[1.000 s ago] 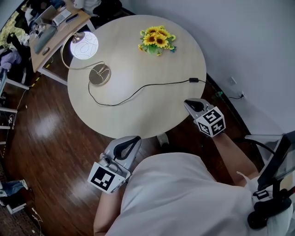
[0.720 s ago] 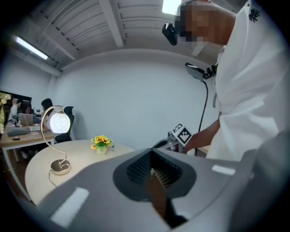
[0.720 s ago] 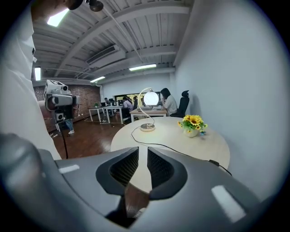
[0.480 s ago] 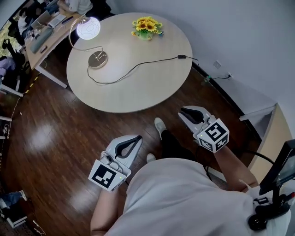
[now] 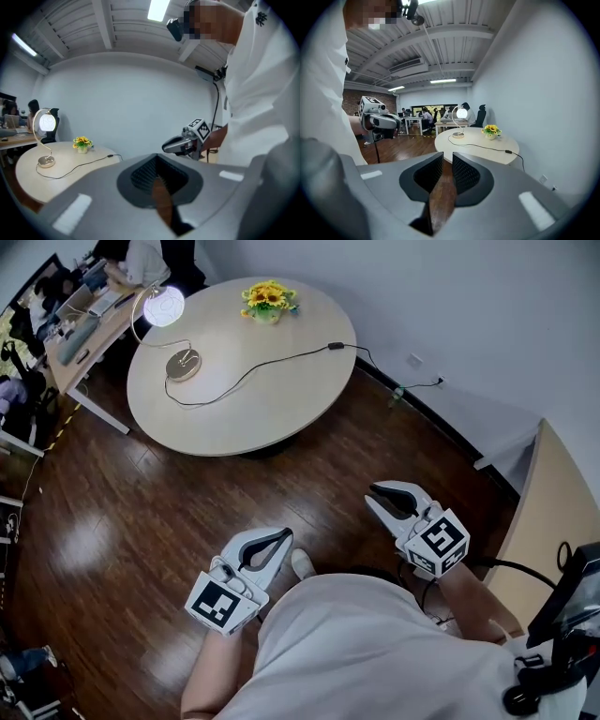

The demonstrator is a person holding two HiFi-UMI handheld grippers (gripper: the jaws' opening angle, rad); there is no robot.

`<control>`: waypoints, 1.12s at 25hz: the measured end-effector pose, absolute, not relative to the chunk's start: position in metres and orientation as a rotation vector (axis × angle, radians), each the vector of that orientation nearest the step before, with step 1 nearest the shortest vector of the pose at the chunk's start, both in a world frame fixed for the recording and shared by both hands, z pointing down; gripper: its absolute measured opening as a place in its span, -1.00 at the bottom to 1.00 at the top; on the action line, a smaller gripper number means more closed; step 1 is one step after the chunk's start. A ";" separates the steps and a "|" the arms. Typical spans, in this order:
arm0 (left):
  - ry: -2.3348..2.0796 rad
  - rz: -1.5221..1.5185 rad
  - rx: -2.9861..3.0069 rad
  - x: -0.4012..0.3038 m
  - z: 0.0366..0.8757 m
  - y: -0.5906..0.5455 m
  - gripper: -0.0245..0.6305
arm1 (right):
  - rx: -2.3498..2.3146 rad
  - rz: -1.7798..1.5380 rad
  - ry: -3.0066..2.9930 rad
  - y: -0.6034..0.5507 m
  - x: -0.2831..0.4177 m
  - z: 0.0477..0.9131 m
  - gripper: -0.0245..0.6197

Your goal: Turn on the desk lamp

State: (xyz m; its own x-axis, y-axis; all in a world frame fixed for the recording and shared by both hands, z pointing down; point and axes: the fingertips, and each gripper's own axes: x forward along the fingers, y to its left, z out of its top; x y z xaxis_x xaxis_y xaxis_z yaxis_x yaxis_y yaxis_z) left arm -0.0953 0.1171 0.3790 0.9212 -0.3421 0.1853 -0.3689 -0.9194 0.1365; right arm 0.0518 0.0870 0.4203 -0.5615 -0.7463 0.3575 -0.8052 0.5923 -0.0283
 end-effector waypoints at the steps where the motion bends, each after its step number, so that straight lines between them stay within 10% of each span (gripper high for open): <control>1: -0.533 0.238 2.919 -0.089 0.379 0.128 -0.87 | 1.272 0.269 -2.517 0.100 0.056 0.418 -0.73; 28: -0.420 0.259 2.976 0.012 0.349 0.357 -0.87 | 1.449 0.201 -2.594 0.338 0.146 0.380 -0.73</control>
